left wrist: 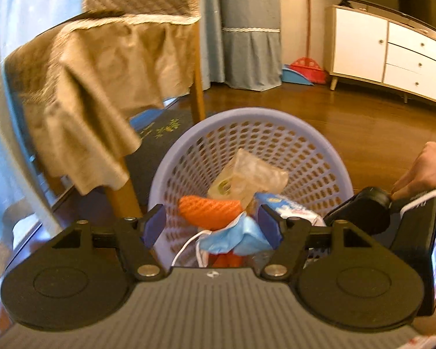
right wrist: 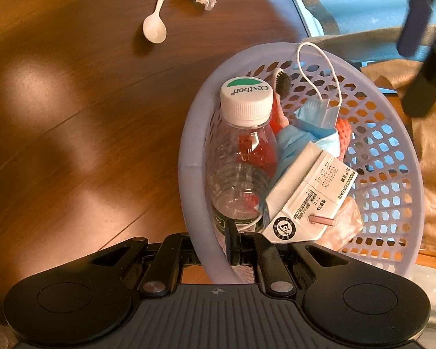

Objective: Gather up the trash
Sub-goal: 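Open the left tool to drop the milk carton into the basket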

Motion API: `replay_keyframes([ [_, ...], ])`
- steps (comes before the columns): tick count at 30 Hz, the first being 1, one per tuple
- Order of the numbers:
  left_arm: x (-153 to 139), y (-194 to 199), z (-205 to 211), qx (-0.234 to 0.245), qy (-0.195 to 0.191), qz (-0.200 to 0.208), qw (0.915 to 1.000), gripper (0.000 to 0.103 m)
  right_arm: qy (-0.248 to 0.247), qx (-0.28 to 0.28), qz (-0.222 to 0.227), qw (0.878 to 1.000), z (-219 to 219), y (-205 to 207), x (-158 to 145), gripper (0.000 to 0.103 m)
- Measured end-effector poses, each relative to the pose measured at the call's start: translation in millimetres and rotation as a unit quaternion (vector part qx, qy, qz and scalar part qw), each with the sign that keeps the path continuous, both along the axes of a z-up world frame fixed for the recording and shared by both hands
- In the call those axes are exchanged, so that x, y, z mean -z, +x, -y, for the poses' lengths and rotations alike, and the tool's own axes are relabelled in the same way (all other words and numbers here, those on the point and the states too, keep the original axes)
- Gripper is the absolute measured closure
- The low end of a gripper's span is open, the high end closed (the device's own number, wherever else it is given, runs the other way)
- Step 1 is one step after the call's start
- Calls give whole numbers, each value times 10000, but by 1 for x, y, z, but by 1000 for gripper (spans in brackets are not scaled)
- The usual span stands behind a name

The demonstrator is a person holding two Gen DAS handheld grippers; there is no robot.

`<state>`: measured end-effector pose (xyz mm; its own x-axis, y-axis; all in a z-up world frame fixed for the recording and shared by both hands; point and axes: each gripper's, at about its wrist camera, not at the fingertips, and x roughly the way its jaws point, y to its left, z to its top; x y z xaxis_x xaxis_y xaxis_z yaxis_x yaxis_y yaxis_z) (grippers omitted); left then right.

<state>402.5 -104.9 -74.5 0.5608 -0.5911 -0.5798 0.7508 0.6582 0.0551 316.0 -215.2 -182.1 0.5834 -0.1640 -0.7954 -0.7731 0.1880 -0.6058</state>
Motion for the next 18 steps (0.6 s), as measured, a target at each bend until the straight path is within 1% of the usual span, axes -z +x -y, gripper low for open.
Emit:
replay_keyframes([
  [4,3,3,-17,-214,19,-56,9998,37,2,-14,-4,10000,0,0,0,97],
  [7,5,3,-32,-382,105,-52,9992,37,7,-4,-6,10000,0,0,-1,97],
  [12,12,4,-60,-721,194,-199,9970,37,12,5,-6,10000,0,0,-1,97],
  [18,34,-5,-99,-1083,516,-434,9918,37,37,29,-7,10000,0,1,-1,97],
])
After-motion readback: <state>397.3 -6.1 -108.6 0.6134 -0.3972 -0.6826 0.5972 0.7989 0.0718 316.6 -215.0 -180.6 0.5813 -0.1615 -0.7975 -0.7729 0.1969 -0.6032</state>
